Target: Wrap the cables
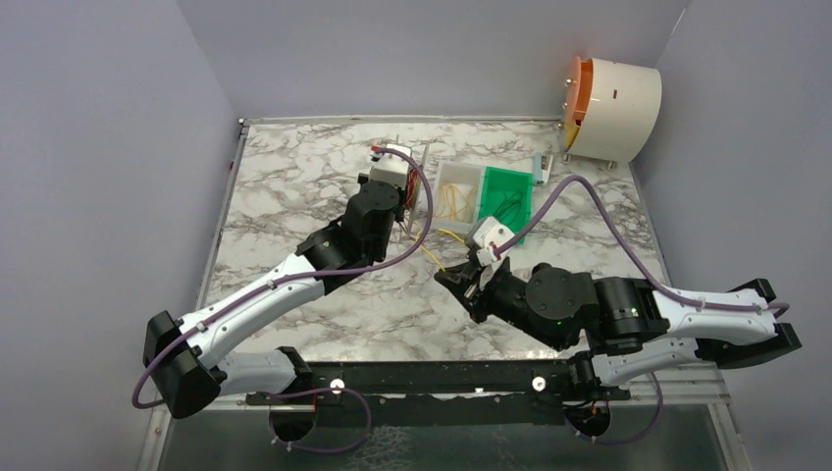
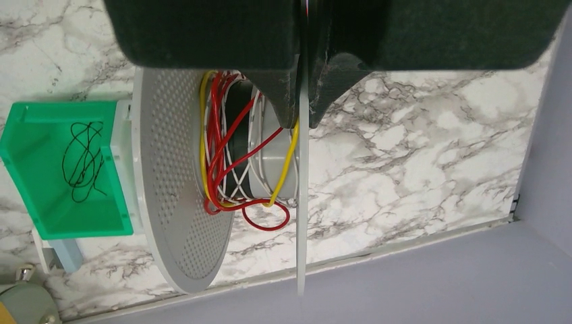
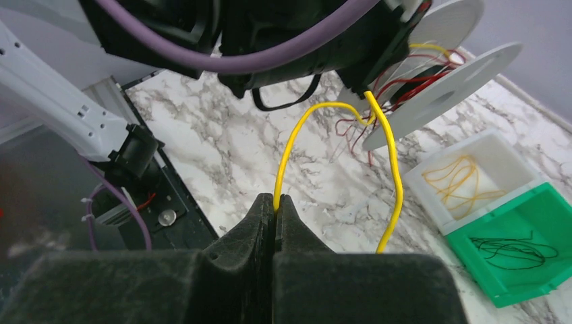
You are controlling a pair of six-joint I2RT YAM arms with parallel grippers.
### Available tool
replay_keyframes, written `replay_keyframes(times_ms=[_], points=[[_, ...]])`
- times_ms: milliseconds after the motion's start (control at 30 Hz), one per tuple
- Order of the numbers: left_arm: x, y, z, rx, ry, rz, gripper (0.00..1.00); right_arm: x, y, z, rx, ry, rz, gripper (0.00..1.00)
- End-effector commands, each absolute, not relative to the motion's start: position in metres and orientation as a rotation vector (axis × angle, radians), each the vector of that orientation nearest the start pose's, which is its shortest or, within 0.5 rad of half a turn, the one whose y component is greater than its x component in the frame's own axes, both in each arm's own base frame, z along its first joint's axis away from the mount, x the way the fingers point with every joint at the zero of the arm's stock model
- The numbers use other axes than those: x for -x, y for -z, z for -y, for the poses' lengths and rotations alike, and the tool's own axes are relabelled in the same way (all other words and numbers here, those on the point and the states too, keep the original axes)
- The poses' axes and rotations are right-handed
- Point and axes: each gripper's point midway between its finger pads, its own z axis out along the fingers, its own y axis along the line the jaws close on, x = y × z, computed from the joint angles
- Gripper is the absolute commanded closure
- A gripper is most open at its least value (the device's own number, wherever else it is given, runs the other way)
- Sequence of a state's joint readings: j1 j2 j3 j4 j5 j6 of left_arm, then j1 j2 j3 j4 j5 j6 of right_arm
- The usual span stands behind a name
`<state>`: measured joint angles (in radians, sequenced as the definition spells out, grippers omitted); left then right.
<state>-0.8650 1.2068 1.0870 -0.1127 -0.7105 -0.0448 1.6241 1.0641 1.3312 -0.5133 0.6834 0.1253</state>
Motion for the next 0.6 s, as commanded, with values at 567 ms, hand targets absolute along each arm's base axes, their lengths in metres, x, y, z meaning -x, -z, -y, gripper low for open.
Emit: replay_keyframes(times_ms=[567], points=[[-0.261, -0.242, 0.195, -0.328, 0.274, -1.848, 1.0, -0.135, -0.476, -0.281, 0.802, -0.277, -1.348, 0.99]])
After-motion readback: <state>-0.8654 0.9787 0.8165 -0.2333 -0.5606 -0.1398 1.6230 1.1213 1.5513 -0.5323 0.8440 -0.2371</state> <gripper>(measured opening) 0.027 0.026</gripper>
